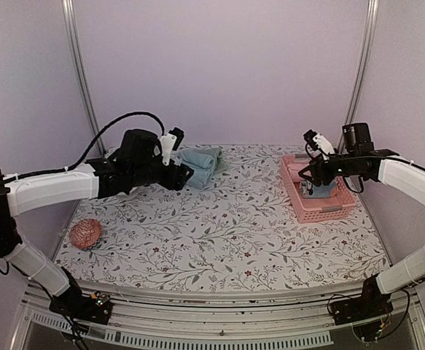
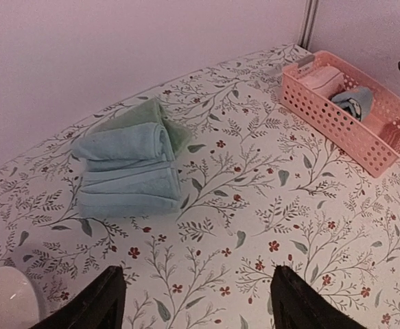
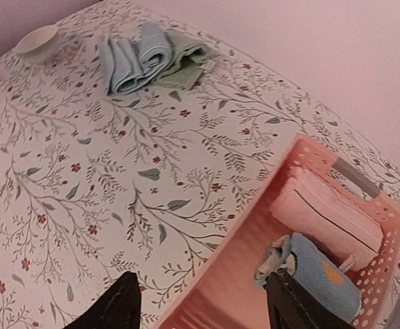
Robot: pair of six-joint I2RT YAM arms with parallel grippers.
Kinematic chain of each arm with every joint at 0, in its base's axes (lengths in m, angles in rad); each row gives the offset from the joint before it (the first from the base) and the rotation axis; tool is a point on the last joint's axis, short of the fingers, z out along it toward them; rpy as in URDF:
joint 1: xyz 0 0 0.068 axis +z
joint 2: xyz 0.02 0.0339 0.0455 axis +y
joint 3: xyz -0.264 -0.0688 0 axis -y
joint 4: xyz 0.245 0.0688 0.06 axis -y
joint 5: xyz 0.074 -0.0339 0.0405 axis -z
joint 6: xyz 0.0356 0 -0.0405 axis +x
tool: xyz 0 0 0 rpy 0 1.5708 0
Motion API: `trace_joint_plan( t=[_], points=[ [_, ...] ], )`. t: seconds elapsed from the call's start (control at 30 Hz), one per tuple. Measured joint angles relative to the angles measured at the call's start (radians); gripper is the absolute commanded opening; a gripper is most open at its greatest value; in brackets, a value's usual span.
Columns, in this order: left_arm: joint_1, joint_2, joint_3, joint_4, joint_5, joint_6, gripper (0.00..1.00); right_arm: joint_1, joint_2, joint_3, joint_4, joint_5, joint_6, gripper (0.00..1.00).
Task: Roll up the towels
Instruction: Move the bin to the corner of the board.
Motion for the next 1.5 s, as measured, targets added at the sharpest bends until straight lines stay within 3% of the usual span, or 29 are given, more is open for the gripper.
trace_joint_plan(
  t=[0.23,0.43,0.77,1.0,1.13,1.37,1.5],
  points=[
    [-0.095,0.158,0.09,-0.069,0.065,-0.115,0.71,0.227,0.0,-0.024,-0.183,0.002,-0.168,0.21],
    [-0.118,0.234,0.104,-0.112,0.09,-0.212,0.67,0.29,0.002,-0.101,-0.3,0.036,-0.244,0.09],
    [-0.115,0.362,0.203,-0.191,0.106,-0.286,0.65,0.296,0.089,-0.19,-0.361,0.156,-0.271,0.03],
    [-0.075,0.393,0.259,-0.241,0.034,-0.293,0.63,0.17,0.169,-0.18,-0.348,0.219,-0.274,0.04],
    [-0.028,0.427,0.329,-0.269,-0.036,-0.275,0.49,0.121,0.208,-0.157,-0.311,0.24,-0.28,0.04],
    [0.057,0.559,0.484,-0.307,-0.093,-0.206,0.54,0.06,0.337,-0.076,-0.217,0.285,-0.275,0.05],
    [0.083,0.66,0.609,-0.339,-0.105,-0.171,0.54,0.032,0.357,-0.064,-0.163,0.302,-0.259,0.1]
  ],
)
